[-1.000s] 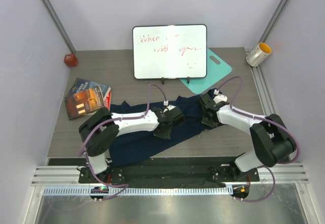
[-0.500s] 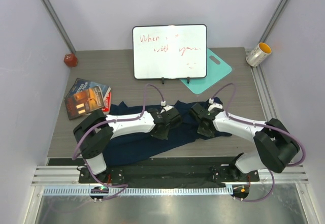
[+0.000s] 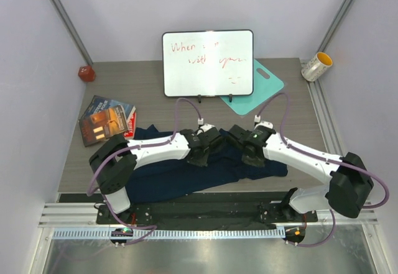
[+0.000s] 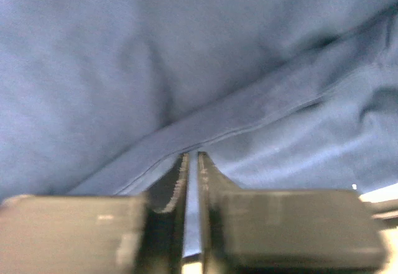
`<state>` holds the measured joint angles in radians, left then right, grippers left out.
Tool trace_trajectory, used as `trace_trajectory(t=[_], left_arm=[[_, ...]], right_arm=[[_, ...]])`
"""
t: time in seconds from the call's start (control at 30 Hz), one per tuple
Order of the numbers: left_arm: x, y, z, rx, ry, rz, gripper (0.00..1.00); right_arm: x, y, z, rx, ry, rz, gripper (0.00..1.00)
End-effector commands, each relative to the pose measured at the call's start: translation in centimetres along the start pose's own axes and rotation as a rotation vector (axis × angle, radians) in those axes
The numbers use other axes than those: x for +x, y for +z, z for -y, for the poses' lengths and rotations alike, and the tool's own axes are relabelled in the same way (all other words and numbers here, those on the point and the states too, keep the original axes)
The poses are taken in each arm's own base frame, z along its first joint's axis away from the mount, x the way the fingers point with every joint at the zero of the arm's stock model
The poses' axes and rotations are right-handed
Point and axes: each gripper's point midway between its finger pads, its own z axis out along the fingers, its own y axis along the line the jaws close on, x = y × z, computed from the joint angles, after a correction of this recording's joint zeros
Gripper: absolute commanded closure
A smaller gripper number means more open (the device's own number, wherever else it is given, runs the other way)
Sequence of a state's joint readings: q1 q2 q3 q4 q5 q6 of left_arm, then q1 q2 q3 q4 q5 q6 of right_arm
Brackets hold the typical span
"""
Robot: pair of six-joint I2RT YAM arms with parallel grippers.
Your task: Fold and stack the t-shirts
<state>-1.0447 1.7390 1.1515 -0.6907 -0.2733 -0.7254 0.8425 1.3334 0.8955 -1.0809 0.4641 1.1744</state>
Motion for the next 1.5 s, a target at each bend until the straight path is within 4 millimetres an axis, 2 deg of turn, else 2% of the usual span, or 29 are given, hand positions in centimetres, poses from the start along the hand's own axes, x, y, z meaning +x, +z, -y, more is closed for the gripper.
trace_trajectory(t=[0.0,0.03,0.07,0.13,0.17,0.2,0.23,0.33,0.37,0.4,0.43,0.47,0.57,0.9,1.03,1.2,1.33,1.47], left_arm=[[-2.4,-1.9,-1.0,-0.028,-0.061,0.083,0.84],[-2.7,-2.2,-1.3,-0.033,-0.085,0.095,0.82],[-2.9,-2.9,-1.7,-0.031,-0.107,0.108,0.81],[-3.1,-3.3,-2.9,-0.056,-0.161,0.124,0.79],[-3.4,-4.2,-3.4,-0.054,-0.187,0.145,0.75],[-3.1,-4.3,-4.1,-0.069,-0.200,0.149,0.75],[-3.3,-4.6,-5.0,-0.082,-0.229,0.164,0.74],[-2.9,-6.2,-7.4,-0.127,-0.294,0.196,0.70],[-2.8,-7.0,-8.0,-0.122,-0.309,0.214,0.70],[-2.6,-7.2,-8.6,-0.130,-0.321,0.218,0.70],[-2.4,-7.4,-9.2,-0.144,-0.328,0.224,0.70],[-1.9,-7.5,-9.7,-0.149,-0.340,0.225,0.70],[-1.6,-8.2,-10.7,-0.138,-0.381,0.256,0.69],[-0.6,-7.5,-11.4,-0.163,-0.388,0.230,0.68],[-0.3,-7.3,-11.6,-0.166,-0.390,0.227,0.68],[-0.2,-7.2,-11.6,-0.172,-0.385,0.221,0.68],[0.2,-7.0,-11.8,-0.182,-0.379,0.209,0.68],[0.2,-7.0,-11.8,-0.179,-0.379,0.212,0.68]], right_arm=[[-6.3,-4.3,-0.7,-0.029,-0.023,0.213,0.68],[-7.1,-4.8,-1.0,-0.036,-0.034,0.240,0.64],[-8.8,-5.8,-1.6,-0.048,-0.034,0.292,0.55],[-10.4,-6.3,-2.7,-0.055,-0.112,0.338,0.53],[-11.1,-6.8,-3.3,-0.067,-0.129,0.356,0.44],[-11.6,-6.6,-3.5,-0.062,-0.141,0.368,0.40],[-12.1,-6.4,-4.2,-0.077,-0.164,0.377,0.40],[-12.3,-5.4,-4.7,-0.135,-0.131,0.325,0.39],[-11.2,-4.3,-4.5,-0.151,-0.132,0.270,0.39],[-11.2,-3.8,-4.7,-0.175,-0.111,0.257,0.39],[-11.4,-3.2,-4.0,-0.182,-0.079,0.241,0.39],[-10.5,-2.1,-3.3,-0.169,-0.092,0.217,0.39],[-10.0,-0.6,-2.4,-0.146,-0.081,0.201,0.38],[-8.1,2.2,-5.0,-0.203,-0.094,0.115,0.36],[-7.6,3.5,-5.0,-0.163,-0.114,0.099,0.36],[-9.4,4.7,-3.8,-0.073,-0.088,0.146,0.35],[-9.9,5.1,-3.8,-0.081,-0.062,0.124,0.35],[-11.0,5.3,-2.8,-0.052,-0.027,0.137,0.35]])
